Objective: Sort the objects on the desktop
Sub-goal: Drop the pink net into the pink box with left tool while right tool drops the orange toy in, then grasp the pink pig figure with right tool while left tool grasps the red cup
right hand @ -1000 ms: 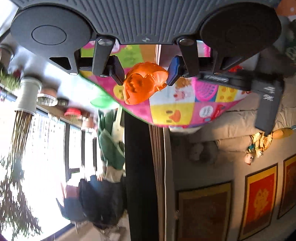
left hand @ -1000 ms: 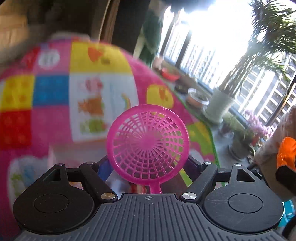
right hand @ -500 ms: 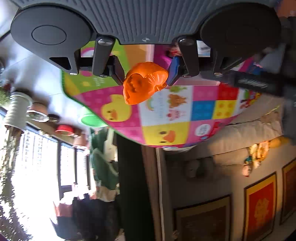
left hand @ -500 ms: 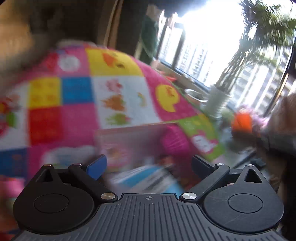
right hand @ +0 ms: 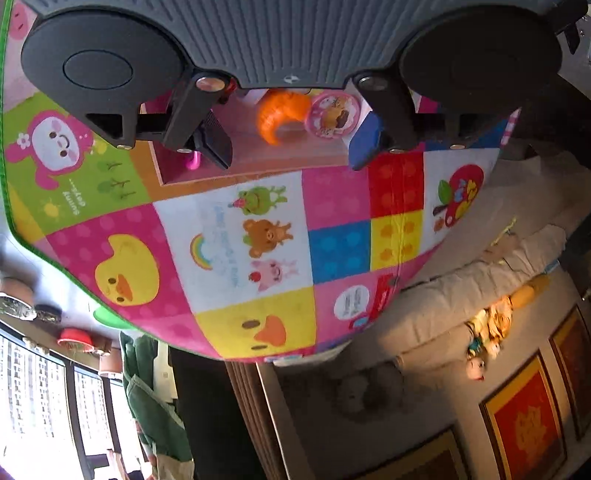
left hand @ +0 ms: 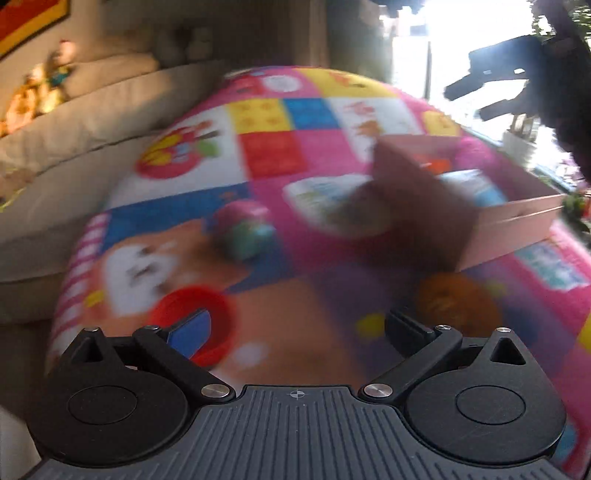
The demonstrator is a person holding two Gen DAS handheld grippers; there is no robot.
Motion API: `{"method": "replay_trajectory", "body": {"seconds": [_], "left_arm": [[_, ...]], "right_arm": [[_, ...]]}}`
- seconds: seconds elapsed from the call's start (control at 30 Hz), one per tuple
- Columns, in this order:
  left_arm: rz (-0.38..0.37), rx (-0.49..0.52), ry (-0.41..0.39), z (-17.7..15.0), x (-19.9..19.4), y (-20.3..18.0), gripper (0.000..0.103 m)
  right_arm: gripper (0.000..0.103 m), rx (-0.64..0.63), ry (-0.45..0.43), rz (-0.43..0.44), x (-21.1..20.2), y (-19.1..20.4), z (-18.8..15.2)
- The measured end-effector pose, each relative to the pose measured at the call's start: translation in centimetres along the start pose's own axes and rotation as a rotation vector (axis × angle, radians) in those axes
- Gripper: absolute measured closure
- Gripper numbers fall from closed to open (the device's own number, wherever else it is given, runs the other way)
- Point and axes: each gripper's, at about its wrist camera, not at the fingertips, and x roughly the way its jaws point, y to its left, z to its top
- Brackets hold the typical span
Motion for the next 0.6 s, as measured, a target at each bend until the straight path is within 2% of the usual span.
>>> {"method": "replay_trajectory", "body": {"seconds": [0.17,0.27,0.37,0.4,0.47,0.53,0.6], "left_arm": [[0.122,-0.144,0.005,-1.4,1.0,3.7,0.000],[0.098,-0.213,0.004,-2.2,0.8,5.2,0.000],[0.073,-0.240,-0.007,-2.2,0.7,5.7,0.000],[0.071,-0.244,-0.005,-2.2,0.7,5.7,0.000],[0.072,-0.237,-0.008,-2.3,0.6,5.5,0.000],[0.062,-0.225,-0.011,-2.3,0.7,5.3,0.000],[0.056,-0.219,-0.009,-2.4,0.8,5.2,0.000]], "right_arm": [[0.019,-0.148,0.034,0.023,0.5,6.5,-1.8],[0.019,-0.228,0.114,0.106,2.5,11.7,-3.3],[0.019,-0.273,0.195,0.155,5.3,16.0,-4.9],[0.020,-0.283,0.211,0.161,6.1,17.1,-5.4],[0.033,-0.292,0.253,0.172,8.1,19.2,-6.3],[0.039,-0.261,0.276,0.185,9.5,20.2,-7.0],[0.039,-0.237,0.281,0.198,10.6,20.9,-7.7]]}}
